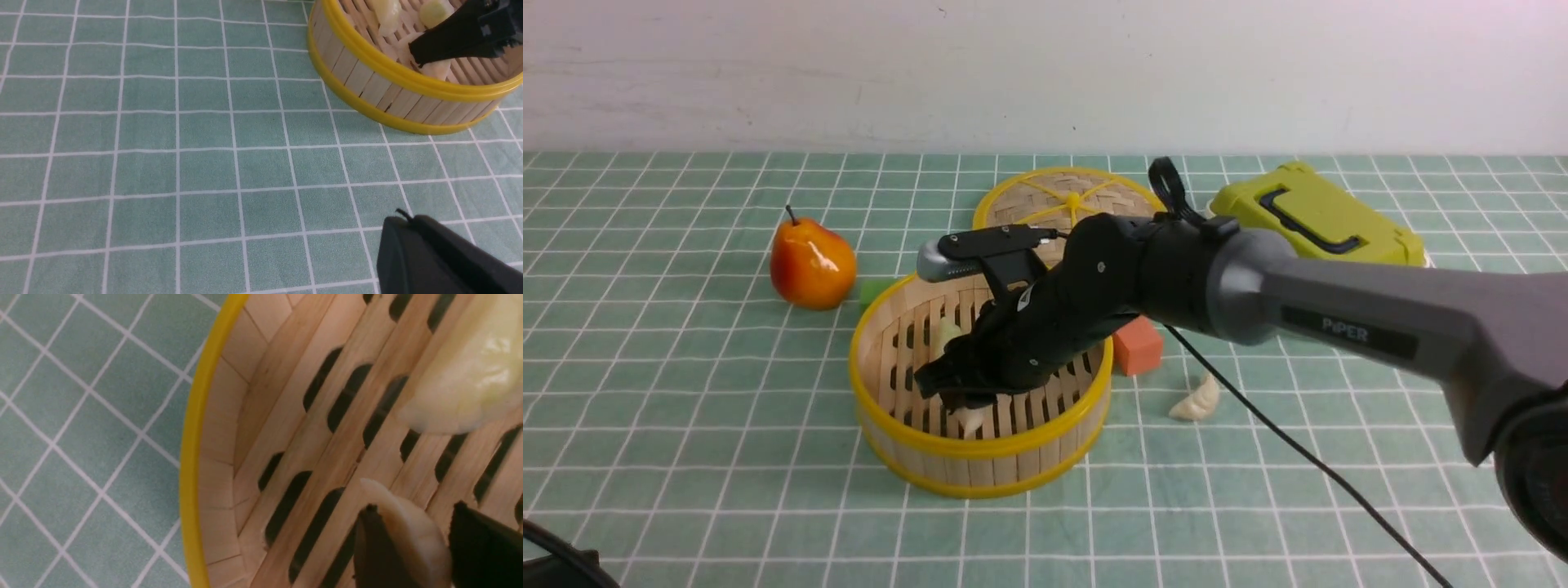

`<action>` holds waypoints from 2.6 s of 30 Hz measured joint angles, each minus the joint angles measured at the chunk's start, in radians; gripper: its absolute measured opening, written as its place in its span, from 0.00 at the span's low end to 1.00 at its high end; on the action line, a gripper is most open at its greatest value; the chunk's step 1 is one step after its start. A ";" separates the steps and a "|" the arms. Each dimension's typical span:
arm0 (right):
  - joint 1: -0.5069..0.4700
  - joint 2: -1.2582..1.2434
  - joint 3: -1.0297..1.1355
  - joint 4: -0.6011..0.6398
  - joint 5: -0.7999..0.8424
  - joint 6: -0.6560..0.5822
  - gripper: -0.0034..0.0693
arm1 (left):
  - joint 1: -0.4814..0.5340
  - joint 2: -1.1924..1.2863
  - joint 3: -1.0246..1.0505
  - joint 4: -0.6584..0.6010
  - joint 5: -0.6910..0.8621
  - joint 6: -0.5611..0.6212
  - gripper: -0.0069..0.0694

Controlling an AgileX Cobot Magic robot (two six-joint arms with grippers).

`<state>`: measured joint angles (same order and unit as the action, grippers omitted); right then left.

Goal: Put the dumplings into the steamer on the table with the blue tablecloth.
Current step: 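Place the dumpling in the bamboo steamer basket with the right gripper, then reach for and grasp a dumpling lying on the table beside the steamer, then place the dumpling in the bamboo steamer basket with the right gripper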

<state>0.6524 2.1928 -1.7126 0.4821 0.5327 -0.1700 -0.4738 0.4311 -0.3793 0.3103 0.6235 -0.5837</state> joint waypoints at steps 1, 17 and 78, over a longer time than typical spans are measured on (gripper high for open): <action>-0.002 -0.004 -0.003 0.000 0.000 0.001 0.52 | 0.000 0.000 0.000 0.000 0.000 -0.001 0.07; -0.284 -0.229 0.075 -0.184 0.293 0.228 0.73 | 0.000 0.000 0.000 0.000 -0.015 -0.002 0.07; -0.060 0.022 -0.219 -0.225 0.423 0.187 0.63 | 0.000 -0.001 0.000 -0.018 -0.038 -0.002 0.13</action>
<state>0.5923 2.2152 -1.9313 0.2570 0.9562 0.0169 -0.4738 0.4302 -0.3793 0.2918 0.5854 -0.5859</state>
